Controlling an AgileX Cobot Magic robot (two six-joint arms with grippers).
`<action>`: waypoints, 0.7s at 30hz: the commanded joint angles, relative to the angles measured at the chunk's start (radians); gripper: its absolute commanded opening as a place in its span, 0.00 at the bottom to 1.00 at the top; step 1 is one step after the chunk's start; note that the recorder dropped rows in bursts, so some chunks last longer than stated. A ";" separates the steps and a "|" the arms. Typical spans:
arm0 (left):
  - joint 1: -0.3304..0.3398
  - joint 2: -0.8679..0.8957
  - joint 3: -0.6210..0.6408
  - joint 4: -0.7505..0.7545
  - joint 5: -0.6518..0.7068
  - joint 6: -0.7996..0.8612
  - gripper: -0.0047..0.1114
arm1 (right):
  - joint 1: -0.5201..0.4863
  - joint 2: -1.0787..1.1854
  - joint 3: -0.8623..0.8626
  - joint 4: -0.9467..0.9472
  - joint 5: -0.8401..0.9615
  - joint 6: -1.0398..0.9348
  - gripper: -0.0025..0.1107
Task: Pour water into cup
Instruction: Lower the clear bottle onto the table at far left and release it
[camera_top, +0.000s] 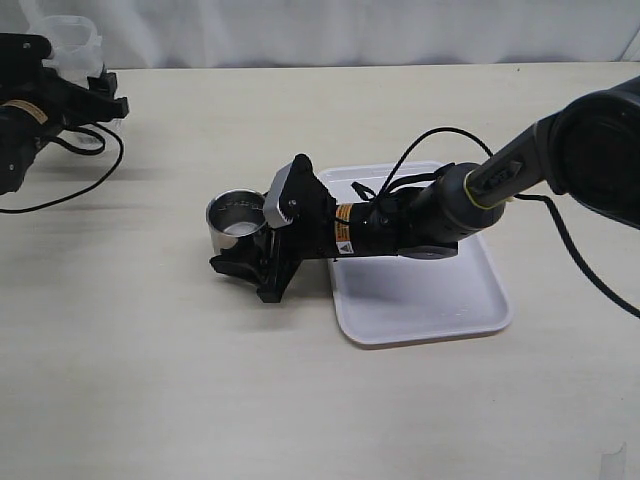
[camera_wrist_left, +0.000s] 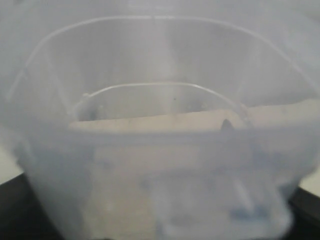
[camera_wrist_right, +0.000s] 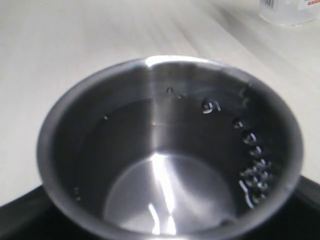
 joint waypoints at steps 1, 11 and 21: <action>0.001 -0.003 -0.007 0.008 -0.020 -0.006 0.55 | -0.006 -0.002 0.000 -0.017 0.026 -0.005 0.06; 0.001 -0.003 -0.007 0.000 -0.054 -0.006 0.74 | -0.006 -0.002 0.000 -0.017 0.026 -0.005 0.06; 0.001 -0.003 -0.007 0.001 -0.012 -0.006 0.84 | -0.006 -0.002 0.000 -0.017 0.026 -0.005 0.06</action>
